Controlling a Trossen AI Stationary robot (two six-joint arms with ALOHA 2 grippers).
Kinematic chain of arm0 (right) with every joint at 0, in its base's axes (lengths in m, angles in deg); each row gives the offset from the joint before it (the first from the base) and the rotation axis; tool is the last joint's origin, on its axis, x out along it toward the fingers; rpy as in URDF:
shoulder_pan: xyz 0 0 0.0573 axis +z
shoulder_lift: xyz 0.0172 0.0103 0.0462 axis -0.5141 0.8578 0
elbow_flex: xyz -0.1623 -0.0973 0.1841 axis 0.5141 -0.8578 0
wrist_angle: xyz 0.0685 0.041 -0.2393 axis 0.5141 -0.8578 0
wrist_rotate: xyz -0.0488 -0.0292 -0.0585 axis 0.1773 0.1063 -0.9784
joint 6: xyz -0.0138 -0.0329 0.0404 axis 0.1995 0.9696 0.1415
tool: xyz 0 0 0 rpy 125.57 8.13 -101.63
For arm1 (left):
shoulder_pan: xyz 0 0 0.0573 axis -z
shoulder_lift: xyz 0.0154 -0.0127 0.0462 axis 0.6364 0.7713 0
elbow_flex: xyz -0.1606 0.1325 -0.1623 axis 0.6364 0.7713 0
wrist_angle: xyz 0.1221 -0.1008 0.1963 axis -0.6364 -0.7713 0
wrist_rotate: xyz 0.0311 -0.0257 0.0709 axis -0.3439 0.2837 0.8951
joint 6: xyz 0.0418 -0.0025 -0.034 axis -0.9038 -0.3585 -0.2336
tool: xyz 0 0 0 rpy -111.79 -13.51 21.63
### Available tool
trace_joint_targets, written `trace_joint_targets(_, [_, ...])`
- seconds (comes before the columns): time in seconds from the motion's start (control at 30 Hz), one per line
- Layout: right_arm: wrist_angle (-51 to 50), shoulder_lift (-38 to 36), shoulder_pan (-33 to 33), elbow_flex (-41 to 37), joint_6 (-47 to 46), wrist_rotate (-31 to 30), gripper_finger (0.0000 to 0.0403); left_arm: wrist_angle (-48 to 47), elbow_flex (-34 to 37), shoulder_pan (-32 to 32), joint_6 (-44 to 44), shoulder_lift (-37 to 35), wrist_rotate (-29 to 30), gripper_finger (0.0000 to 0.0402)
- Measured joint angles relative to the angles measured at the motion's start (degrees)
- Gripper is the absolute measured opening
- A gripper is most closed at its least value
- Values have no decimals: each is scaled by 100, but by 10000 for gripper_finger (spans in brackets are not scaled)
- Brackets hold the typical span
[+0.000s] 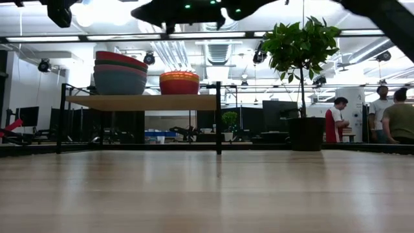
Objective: Place and stack bowls onto a shelf
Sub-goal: Return to Home Position
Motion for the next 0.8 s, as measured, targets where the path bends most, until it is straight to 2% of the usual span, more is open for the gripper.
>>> trace_joint_targets(0.23, [699, -1515, 247, -2450, 109, 108, 9, -215, 106, 0, 43, -12, 9, 109])
trace_joint_targets(0.43, [1064, -2856, 566, -4366, 144, -114, 9, -1058, 133, 1, 50, -29, -5, 109])
trace_joint_targets(0.67, [1294, -4407, 773, -6034, -158, -220, 9, -1490, 285, 1, 522, -38, -71, 109])
trace_joint_targets(0.8, [1441, -5246, 835, -6919, -398, -251, 9, -1630, 434, 2, 958, -50, -349, 105])
